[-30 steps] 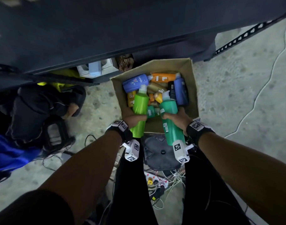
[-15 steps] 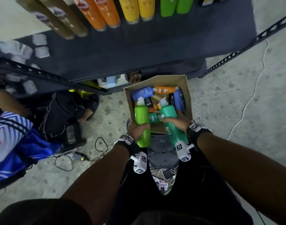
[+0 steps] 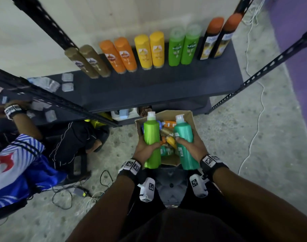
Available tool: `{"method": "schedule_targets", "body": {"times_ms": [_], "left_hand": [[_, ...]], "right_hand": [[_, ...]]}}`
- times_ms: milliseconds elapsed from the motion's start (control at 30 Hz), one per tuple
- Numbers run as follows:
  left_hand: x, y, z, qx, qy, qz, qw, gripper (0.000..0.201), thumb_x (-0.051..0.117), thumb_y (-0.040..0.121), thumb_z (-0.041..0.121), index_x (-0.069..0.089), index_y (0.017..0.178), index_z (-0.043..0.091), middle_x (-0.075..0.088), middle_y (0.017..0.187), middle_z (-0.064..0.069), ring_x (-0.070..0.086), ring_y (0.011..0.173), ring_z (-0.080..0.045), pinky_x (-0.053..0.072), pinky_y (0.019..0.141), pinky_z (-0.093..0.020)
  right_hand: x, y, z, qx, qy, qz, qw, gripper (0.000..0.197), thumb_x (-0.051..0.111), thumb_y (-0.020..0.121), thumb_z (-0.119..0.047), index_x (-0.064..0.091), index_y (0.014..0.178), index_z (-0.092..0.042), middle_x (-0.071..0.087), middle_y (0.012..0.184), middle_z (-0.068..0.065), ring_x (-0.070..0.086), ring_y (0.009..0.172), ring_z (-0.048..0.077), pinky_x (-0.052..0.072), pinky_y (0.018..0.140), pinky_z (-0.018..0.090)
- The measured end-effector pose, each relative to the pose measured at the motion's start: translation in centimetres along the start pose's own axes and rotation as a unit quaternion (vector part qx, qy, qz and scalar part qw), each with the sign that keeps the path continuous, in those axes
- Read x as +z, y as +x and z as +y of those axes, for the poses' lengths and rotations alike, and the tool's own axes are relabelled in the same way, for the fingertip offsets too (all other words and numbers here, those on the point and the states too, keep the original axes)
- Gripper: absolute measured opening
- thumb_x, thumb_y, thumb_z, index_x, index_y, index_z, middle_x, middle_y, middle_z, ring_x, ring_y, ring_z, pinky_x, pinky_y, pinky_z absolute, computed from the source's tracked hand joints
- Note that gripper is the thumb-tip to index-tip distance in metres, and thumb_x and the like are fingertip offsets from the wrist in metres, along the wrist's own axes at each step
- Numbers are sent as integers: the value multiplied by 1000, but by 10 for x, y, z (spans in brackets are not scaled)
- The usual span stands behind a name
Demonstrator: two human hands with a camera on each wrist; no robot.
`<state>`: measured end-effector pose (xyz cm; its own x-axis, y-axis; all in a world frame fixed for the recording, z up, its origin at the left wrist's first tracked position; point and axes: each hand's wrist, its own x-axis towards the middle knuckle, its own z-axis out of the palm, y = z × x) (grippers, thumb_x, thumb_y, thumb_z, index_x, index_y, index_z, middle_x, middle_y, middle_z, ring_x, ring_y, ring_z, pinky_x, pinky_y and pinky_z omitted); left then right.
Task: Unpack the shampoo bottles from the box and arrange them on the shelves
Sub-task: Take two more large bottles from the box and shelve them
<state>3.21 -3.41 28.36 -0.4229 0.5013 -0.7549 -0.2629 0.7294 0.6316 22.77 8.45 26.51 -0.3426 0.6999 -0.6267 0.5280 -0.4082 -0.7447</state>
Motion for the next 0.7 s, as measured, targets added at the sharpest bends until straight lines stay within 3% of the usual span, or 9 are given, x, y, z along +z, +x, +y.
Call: {"method": "schedule_targets", "body": {"times_ms": [33, 67, 100, 167, 300, 433, 567, 700], "left_hand": [[-1, -3, 5, 12, -2, 1, 1000, 55, 84, 79, 12, 55, 125, 18, 70, 99, 2, 72, 80, -11, 58, 64, -29], [-1, -7, 13, 23, -7, 0, 1000, 60, 85, 78, 13, 52, 127, 19, 69, 103, 0, 71, 85, -13, 58, 65, -29], [-1, -11, 21, 37, -15, -3, 999, 69, 86, 75, 17, 47, 132, 20, 68, 110, -3, 70, 93, -17, 59, 73, -35], [0, -16, 37, 68, -32, -10, 997, 87, 86, 64, 30, 43, 138, 20, 67, 118, -8, 69, 101, -23, 60, 84, -44], [-3, -27, 71, 135, -91, -14, 986, 86, 84, 55, 50, 51, 131, 25, 72, 112, -2, 75, 87, -10, 59, 68, -27], [-11, -38, 105, 174, -131, -17, 976, 83, 87, 60, 57, 55, 132, 29, 73, 118, -2, 74, 100, -16, 61, 86, -41], [-22, -56, 139, 246, -132, -9, 960, 66, 86, 66, 56, 58, 123, 40, 74, 112, 9, 73, 100, -12, 59, 83, -36], [-32, -78, 175, 323, -152, 21, 934, 64, 86, 68, 51, 60, 125, 36, 74, 113, 5, 72, 104, -17, 59, 88, -41]], "right_hand": [[-2, -4, -8, -17, 5, 12, 1000, 53, 82, 79, -51, 57, 125, -41, 70, 109, -13, 69, 96, 5, 51, 79, 25], [-3, -10, -19, -39, 9, 26, 999, 52, 82, 78, -52, 56, 122, -45, 70, 107, -16, 68, 94, -1, 50, 75, 17], [-4, -13, -29, -65, 13, 41, 997, 48, 81, 76, -54, 55, 117, -50, 70, 103, -19, 67, 88, -7, 48, 70, 9], [-8, -17, -49, -107, 14, 57, 993, 44, 79, 72, -57, 52, 107, -57, 69, 97, -28, 66, 83, -11, 45, 63, 3], [-13, -22, -84, -190, 12, 86, 978, 54, 78, 72, -59, 50, 116, -49, 67, 100, -34, 66, 87, -10, 45, 66, 3], [-14, -27, -121, -269, 23, 96, 958, 62, 79, 76, -57, 47, 129, -48, 66, 109, -32, 67, 94, -8, 47, 71, 3], [-14, -37, -160, -357, 31, 104, 928, 69, 80, 81, -49, 41, 138, -49, 65, 118, -31, 66, 101, -9, 45, 75, 1], [-13, -44, -196, -419, 51, 110, 900, 69, 76, 81, -61, 40, 139, -51, 65, 122, -29, 67, 106, -5, 49, 81, 6]]}}
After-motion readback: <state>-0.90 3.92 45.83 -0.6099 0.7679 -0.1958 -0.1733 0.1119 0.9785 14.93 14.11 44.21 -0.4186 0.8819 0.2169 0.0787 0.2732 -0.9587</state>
